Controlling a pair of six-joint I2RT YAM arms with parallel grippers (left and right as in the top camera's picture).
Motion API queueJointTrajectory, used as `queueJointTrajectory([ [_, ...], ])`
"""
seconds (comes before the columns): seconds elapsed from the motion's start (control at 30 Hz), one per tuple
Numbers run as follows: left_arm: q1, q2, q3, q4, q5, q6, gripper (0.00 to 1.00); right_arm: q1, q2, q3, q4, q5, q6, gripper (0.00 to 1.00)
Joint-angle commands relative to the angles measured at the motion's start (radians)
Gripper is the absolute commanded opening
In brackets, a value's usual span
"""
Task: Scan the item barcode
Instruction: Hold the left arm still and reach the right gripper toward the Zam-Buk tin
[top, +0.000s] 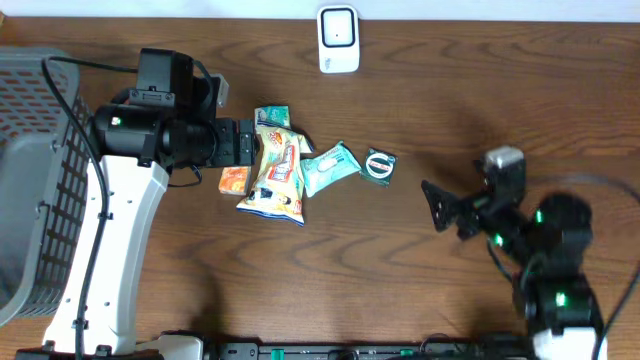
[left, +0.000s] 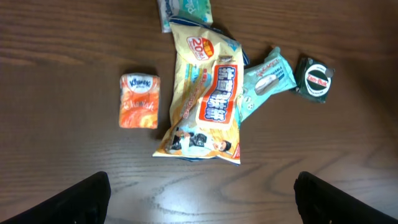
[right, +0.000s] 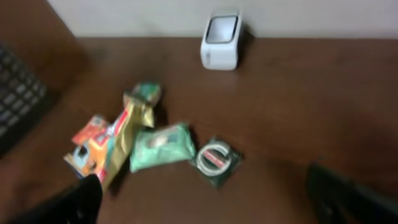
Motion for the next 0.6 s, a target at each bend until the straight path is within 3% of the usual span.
queueJointTrajectory([
  [0.0,0.005,0.003,-0.013,-0.004,0.009,0.017,0.94,-0.005,0.179,0.148,-0.079,-0.129,-0.019,0.99],
  [0.13,0.005,0.003,-0.013,-0.006,0.009,0.017,0.94,-0.005,0.356,0.249,-0.083,-0.380,-0.018,0.99],
  [0.33,0.005,0.003,-0.013,-0.005,0.009,0.017,0.94,0.006,0.498,0.251,-0.006,-0.387,0.026,0.99],
  [0.43,0.005,0.003,-0.013,-0.005,0.009,0.017,0.94,0.041,0.547,0.251,-0.016,-0.286,0.103,0.96],
  [0.47,0.005,0.003,-0.013,-0.005,0.009,0.017,0.94,0.063,0.571,0.251,-0.027,-0.185,0.181,0.88],
  [0.53,0.005,0.006,-0.013,-0.005,0.009,0.017,0.94,0.106,0.605,0.251,-0.059,0.002,0.358,0.86],
  [0.57,0.005,0.009,-0.013,-0.005,0.009,0.017,0.94,0.134,0.624,0.251,-0.074,0.084,0.441,0.80],
])
